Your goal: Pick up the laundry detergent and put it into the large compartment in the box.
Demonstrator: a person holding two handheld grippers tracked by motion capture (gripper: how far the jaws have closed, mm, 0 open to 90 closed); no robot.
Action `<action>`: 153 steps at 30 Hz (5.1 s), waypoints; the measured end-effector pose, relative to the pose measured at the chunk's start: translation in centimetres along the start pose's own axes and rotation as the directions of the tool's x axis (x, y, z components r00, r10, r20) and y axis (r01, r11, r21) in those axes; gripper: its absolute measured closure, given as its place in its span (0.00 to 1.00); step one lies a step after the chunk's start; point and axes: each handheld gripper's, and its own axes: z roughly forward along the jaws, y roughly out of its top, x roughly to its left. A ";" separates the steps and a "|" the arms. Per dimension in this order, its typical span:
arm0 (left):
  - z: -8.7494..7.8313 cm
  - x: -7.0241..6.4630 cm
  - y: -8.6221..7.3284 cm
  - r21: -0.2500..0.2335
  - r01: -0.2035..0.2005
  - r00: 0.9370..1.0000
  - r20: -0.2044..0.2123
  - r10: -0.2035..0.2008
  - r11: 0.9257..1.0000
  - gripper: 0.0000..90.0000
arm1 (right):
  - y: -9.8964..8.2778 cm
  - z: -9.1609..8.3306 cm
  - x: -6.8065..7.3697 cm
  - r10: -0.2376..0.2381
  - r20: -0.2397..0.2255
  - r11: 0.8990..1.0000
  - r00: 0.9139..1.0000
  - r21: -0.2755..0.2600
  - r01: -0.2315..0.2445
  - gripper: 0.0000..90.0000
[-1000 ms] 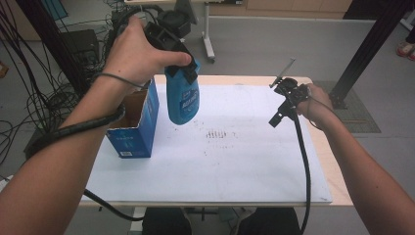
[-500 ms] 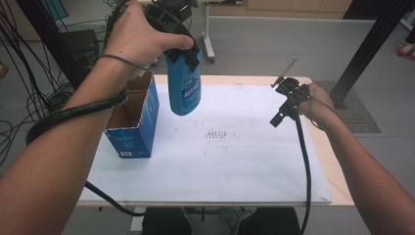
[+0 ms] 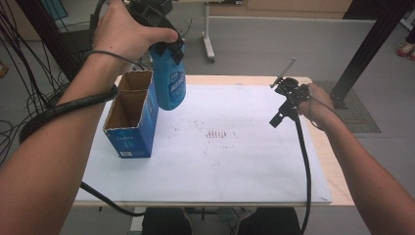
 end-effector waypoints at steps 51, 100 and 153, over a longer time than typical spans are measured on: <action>2.5 10.9 -3.4 0.005 0.332 0.931 -0.159 -0.327 0.943 0.42 | -1.1 -0.5 -0.7 0.032 -0.003 0.999 0.999 -0.014 -0.032 0.07; 10.9 12.8 -7.8 0.098 0.393 0.916 -0.131 -0.379 0.914 0.42 | -1.7 -0.4 -0.6 0.038 -0.011 0.999 0.999 -0.026 -0.039 0.07; 18.0 12.6 -10.4 0.165 0.403 0.913 -0.141 -0.382 0.900 0.42 | -1.6 0.1 -0.6 0.047 -0.019 0.999 0.999 -0.021 -0.048 0.07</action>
